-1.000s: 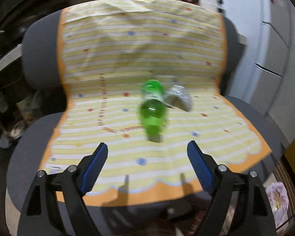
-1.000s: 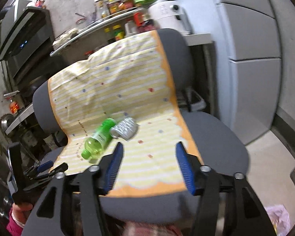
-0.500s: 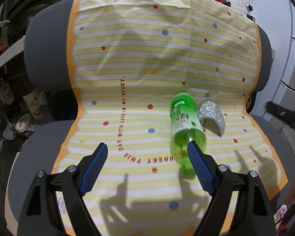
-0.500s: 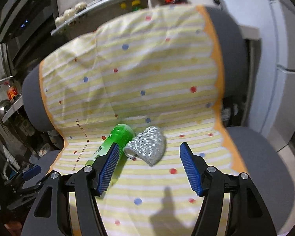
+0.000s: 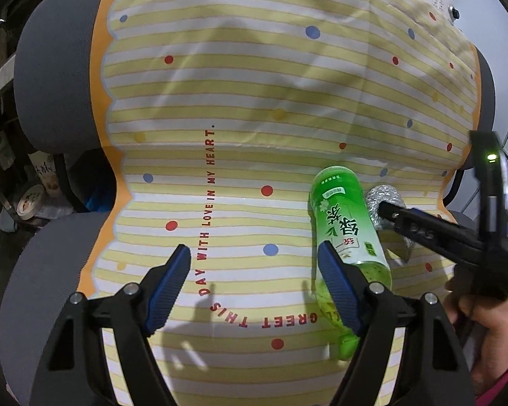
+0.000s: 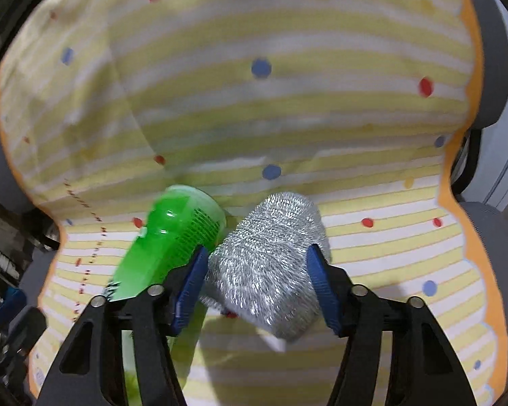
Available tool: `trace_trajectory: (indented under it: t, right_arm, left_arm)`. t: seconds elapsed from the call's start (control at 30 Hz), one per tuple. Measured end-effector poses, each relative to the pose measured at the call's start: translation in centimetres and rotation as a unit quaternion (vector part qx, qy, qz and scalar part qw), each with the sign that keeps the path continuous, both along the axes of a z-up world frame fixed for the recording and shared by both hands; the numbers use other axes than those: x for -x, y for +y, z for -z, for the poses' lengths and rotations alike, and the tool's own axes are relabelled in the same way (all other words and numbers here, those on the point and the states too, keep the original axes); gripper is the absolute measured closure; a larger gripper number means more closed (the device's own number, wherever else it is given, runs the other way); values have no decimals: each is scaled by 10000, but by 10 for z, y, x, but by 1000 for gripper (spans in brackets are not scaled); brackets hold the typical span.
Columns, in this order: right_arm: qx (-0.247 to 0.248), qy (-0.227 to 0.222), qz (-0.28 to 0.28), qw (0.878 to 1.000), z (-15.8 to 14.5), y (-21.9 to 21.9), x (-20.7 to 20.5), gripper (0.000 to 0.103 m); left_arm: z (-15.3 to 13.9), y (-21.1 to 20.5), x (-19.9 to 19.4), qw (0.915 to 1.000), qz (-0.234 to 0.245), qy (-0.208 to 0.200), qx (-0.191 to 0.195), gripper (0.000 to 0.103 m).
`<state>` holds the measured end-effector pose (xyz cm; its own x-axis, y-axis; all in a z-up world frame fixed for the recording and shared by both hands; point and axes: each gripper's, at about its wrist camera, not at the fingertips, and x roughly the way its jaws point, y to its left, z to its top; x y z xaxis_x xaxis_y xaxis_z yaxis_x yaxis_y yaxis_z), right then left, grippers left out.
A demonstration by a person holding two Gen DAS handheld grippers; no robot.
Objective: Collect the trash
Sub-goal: 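Grasp the silver foil wrapper with the right gripper and lift, then grasp the green tea bottle with the left gripper while the right holds the foil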
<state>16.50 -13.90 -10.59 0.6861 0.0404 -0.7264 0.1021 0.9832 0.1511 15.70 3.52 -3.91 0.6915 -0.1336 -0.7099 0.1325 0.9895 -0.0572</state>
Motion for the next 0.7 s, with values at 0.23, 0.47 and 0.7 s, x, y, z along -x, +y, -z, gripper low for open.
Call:
trace_trajectory:
  t: [0.23,0.47,0.7]
  right_arm:
    - [-110,-237,-160,9995,-12,-12,25,94]
    - [235,-679,-191,9972,-53,-42,102,94]
    - [340,-901,47,9953,-62,-65,160,94]
  left_arm:
    - [-7,-11,5,9997,216,-87,14,28]
    - [-22,-43,4,9978,660,-50,-19,26]
    - [-9,-81,-29,9950,905,423,10,24]
